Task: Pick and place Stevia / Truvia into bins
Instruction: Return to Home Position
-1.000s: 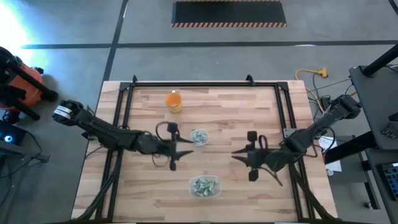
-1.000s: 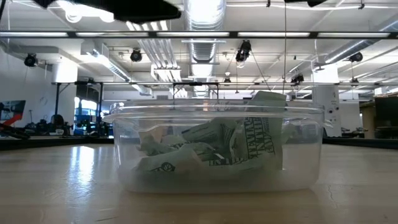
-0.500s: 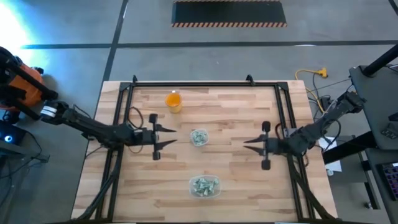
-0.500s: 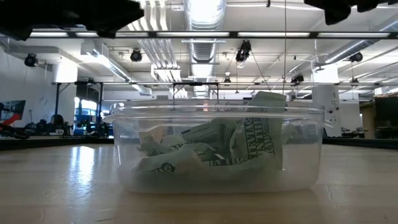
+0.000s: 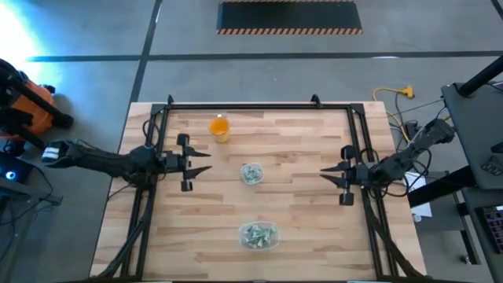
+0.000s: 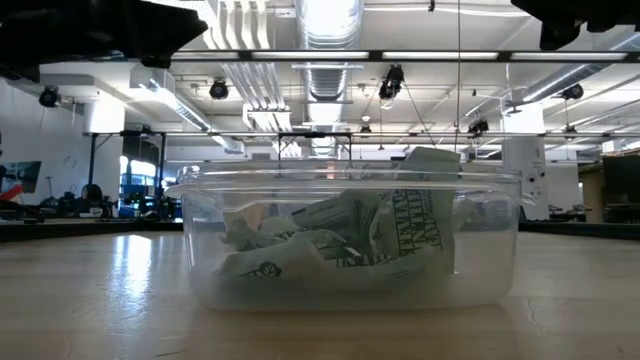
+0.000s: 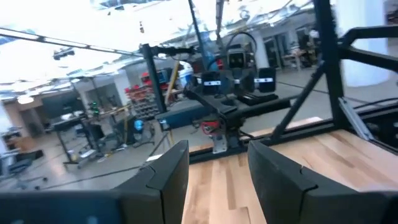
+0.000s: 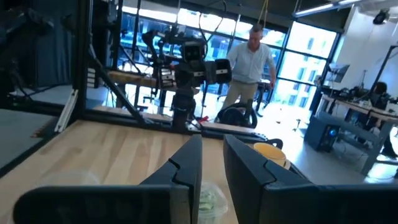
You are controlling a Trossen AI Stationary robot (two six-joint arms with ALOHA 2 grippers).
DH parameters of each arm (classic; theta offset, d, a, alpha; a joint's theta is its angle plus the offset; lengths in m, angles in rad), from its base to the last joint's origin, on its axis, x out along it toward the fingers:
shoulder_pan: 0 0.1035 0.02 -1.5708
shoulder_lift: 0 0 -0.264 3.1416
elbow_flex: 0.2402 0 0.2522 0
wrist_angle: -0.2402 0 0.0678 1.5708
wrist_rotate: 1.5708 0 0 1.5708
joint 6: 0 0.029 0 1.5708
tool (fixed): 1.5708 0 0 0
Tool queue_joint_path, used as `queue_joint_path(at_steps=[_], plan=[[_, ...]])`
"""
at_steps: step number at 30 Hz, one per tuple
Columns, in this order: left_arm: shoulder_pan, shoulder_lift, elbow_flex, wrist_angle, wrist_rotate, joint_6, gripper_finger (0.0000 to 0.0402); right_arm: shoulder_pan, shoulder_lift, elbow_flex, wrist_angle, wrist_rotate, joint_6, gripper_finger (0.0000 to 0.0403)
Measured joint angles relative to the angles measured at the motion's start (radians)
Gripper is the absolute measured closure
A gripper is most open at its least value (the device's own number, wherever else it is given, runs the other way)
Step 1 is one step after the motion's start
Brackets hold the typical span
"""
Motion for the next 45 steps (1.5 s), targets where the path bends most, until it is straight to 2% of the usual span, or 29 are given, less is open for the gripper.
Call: queue_joint_path(at_steps=[4,7,12,19,21,23,28,33,35,37,39,45], plan=[[0.098,-0.012,-0.001,-0.009,0.111,-0.033,0.0252,0.000,-0.037,-0.013,0.000,0.000,-0.019,0.0346],[0.138,-0.007,-0.012,-0.010,0.116,-0.050,0.0252,0.001,-0.085,-0.033,-0.029,0.000,-0.020,0.0346],[0.142,-0.009,-0.043,-0.011,0.123,-0.056,0.0252,0.001,-0.226,-0.081,-0.144,0.001,0.034,0.0346],[0.142,-0.092,-0.114,-0.013,0.122,-0.095,0.0253,0.000,-0.465,-0.139,-0.241,0.001,0.017,0.0346],[0.142,-0.124,-0.130,-0.011,0.121,-0.097,0.0253,-0.003,-0.465,-0.133,-0.230,0.039,-0.011,0.0346],[0.142,-0.153,-0.146,-0.010,0.121,-0.098,0.0253,-0.006,-0.467,-0.094,-0.301,0.056,0.001,0.0346],[0.142,-0.211,-0.188,-0.015,0.117,-0.100,0.0253,-0.016,-0.465,0.019,-0.545,-0.023,0.108,0.0346],[0.142,-0.272,-0.193,-0.081,0.115,-0.104,0.0253,-0.017,-0.468,0.057,-0.537,-0.057,0.081,0.0346],[0.142,-0.285,-0.193,-0.100,0.114,-0.112,0.0253,-0.018,-0.464,0.049,-0.445,-0.077,0.037,0.0346],[0.142,-0.292,-0.193,-0.101,0.113,-0.112,0.0253,-0.018,-0.460,0.021,-0.290,-0.192,-0.051,0.0346],[0.142,-0.298,-0.193,-0.104,0.113,-0.112,0.0253,-0.017,-0.449,0.009,-0.227,-0.306,-0.111,0.0346],[0.142,-0.302,-0.194,-0.093,0.108,-0.112,0.0253,-0.056,-0.453,0.008,-0.246,-0.286,-0.089,0.0346]])
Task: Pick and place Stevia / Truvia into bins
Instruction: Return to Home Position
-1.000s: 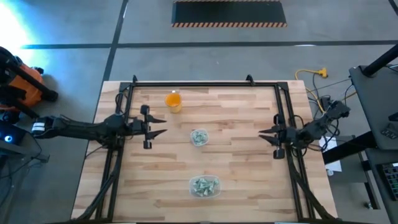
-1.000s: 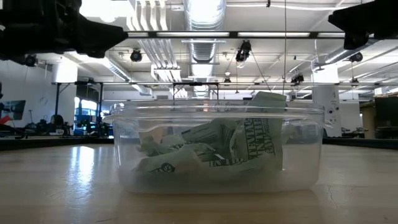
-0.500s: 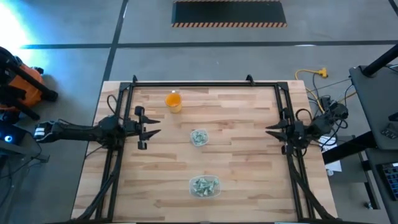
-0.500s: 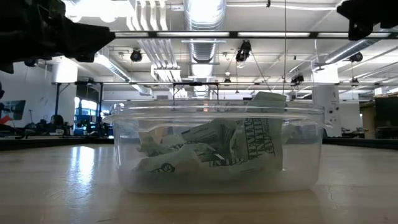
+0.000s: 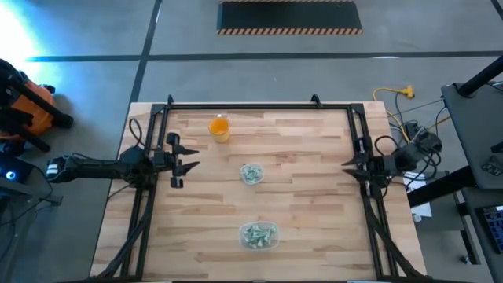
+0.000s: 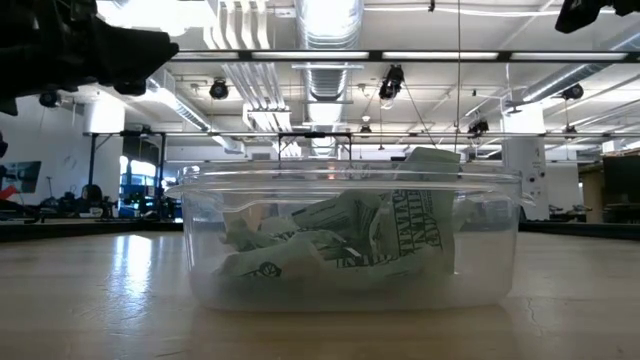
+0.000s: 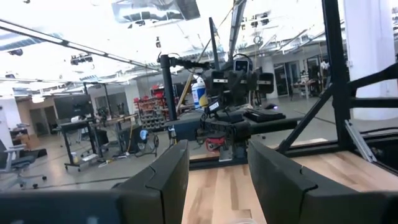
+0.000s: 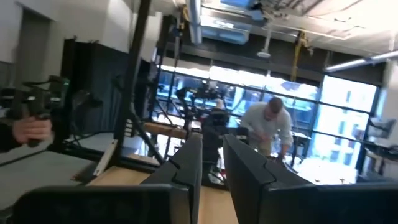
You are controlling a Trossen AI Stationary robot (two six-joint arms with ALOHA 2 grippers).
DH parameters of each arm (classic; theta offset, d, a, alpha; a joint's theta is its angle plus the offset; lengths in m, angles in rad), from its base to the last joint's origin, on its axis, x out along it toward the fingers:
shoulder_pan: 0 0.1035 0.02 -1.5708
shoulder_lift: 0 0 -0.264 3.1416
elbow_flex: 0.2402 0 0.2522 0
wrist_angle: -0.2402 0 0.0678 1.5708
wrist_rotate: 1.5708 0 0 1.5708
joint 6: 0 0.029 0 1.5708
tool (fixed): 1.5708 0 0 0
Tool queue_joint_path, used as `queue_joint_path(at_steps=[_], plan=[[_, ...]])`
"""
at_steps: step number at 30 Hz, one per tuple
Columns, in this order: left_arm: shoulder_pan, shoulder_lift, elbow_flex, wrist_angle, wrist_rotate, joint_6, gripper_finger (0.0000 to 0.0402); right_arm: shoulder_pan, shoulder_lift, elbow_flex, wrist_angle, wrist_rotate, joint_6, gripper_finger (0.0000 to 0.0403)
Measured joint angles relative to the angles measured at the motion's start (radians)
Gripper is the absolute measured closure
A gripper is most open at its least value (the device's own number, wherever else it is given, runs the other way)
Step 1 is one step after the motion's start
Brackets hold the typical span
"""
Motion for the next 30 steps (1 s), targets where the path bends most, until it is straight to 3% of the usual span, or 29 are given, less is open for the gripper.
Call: queue_joint_path(at_steps=[16,23,30], plan=[[0.000,0.038,-0.002,-0.001,0.000,-0.045,0.0253,-0.201,-0.009,-0.051,-0.025,-0.072,0.111,0.0346],[0.000,0.060,-0.002,-0.001,0.000,-0.058,0.0253,-0.358,-0.001,-0.053,-0.023,-0.284,0.163,0.0346],[0.000,0.085,-0.003,-0.001,0.000,-0.070,0.0253,-0.442,-0.008,-0.097,-0.094,-0.317,0.224,0.0346]])
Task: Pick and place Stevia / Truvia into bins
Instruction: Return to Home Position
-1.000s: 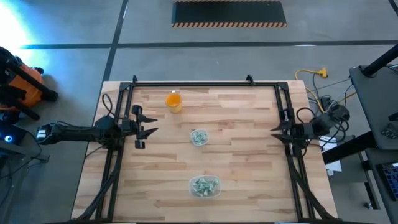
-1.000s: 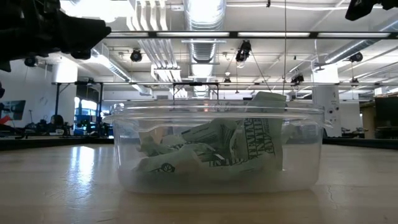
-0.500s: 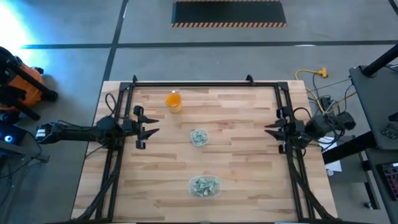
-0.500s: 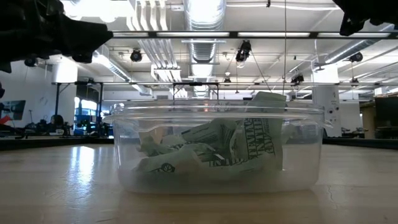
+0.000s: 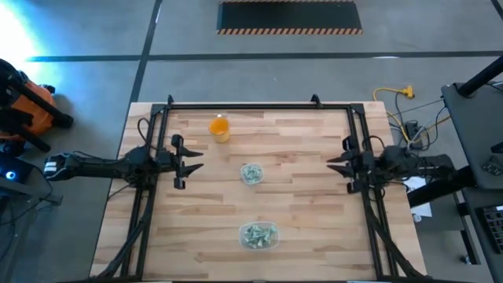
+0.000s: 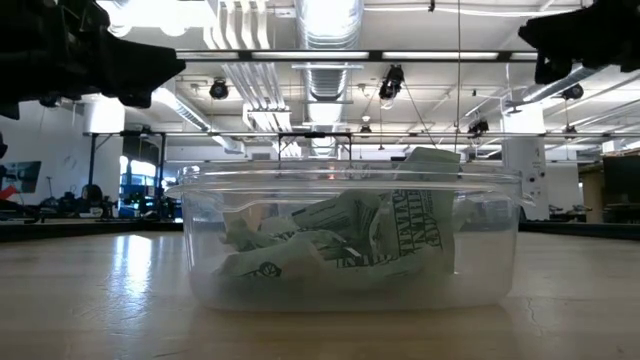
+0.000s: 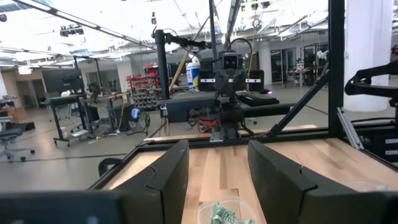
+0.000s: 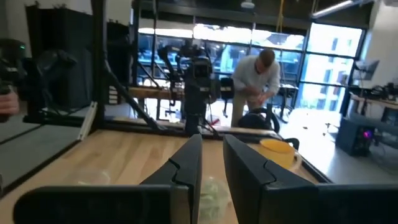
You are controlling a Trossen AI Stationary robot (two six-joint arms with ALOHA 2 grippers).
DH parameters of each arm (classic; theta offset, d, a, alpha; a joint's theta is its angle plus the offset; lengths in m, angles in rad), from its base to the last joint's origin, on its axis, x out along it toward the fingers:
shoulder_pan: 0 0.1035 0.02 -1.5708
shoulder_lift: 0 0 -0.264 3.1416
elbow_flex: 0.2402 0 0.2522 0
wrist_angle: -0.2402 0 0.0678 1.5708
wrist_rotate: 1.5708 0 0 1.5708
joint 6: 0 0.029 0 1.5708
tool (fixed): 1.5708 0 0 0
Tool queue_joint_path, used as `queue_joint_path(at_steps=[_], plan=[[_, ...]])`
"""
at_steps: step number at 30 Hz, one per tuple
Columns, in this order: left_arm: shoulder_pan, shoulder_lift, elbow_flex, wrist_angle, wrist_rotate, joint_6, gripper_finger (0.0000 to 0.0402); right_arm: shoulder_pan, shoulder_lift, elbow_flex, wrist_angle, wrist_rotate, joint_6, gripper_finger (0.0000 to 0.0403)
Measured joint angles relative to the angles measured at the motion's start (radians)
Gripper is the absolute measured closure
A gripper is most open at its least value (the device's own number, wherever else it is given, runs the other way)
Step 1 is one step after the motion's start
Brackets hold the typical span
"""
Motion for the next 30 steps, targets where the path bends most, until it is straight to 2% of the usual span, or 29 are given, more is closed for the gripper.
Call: queue_joint_path(at_steps=[9,14,20,30], plan=[[0.000,-0.011,0.000,0.000,0.002,0.013,0.0253,-0.051,-0.008,-0.071,0.002,0.024,0.041,0.0346],[0.000,-0.054,0.000,0.000,0.008,0.042,0.0253,-0.079,-0.008,-0.111,0.078,0.048,0.041,0.0346],[0.000,-0.131,0.000,-0.017,0.061,0.079,0.0253,-0.091,-0.008,-0.126,0.093,0.050,0.031,0.0346],[0.000,-0.330,0.000,-0.208,0.066,0.086,0.0253,-0.093,-0.008,-0.126,0.133,0.050,-0.020,0.0346]])
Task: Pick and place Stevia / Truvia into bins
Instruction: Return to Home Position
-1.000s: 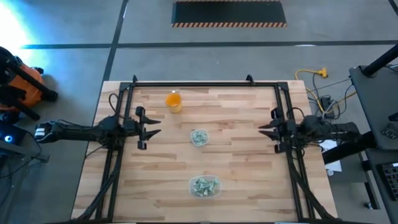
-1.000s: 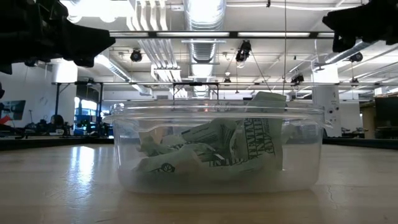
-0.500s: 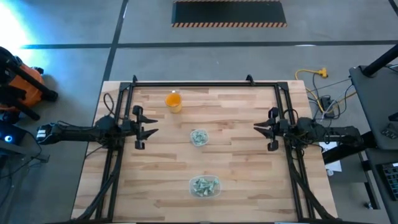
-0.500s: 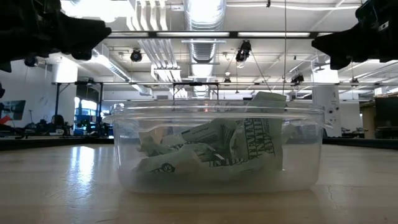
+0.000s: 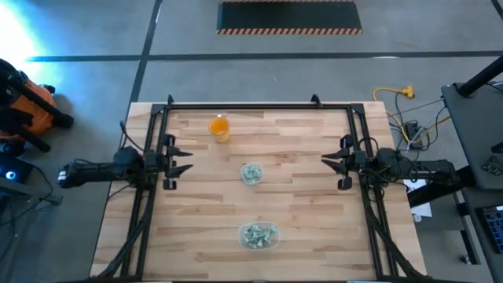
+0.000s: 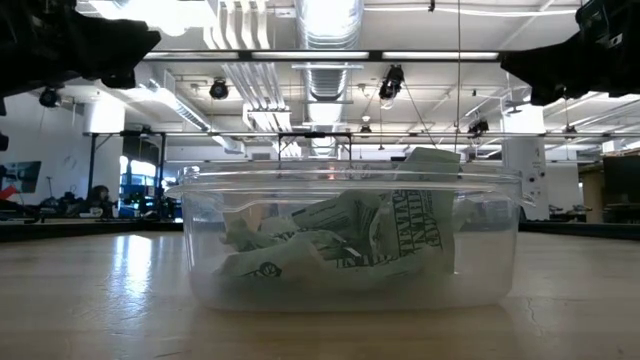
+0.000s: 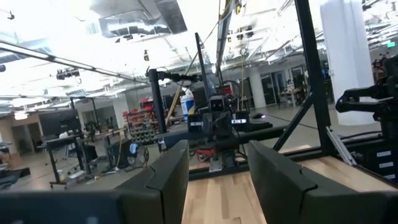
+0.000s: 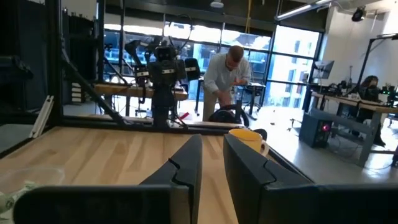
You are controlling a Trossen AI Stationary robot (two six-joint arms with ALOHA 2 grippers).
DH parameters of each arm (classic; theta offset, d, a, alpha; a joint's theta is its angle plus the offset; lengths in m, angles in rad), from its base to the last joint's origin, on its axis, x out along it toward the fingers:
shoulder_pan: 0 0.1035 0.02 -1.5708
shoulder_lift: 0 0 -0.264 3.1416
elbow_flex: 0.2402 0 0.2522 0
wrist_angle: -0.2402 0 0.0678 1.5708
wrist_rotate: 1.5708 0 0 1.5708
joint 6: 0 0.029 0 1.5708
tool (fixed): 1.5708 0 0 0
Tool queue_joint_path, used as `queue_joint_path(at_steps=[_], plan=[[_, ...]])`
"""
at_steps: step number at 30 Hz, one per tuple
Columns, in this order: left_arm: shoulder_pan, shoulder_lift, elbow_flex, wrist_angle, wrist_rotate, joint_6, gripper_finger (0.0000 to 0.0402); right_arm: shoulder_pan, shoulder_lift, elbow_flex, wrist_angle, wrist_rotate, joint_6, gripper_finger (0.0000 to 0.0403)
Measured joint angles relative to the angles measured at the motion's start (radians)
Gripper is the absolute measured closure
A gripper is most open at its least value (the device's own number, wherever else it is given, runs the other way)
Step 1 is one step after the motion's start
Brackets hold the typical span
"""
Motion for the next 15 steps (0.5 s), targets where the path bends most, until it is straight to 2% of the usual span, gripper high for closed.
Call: queue_joint_path(at_steps=[4,15], plan=[[0.000,-0.069,0.000,-0.063,0.003,0.000,0.0253,0.000,0.000,-0.003,-0.001,0.000,0.001,0.0346],[-0.001,-0.059,0.000,-0.119,0.026,0.000,0.0253,-0.001,0.001,-0.023,-0.022,-0.001,0.033,0.0346]])
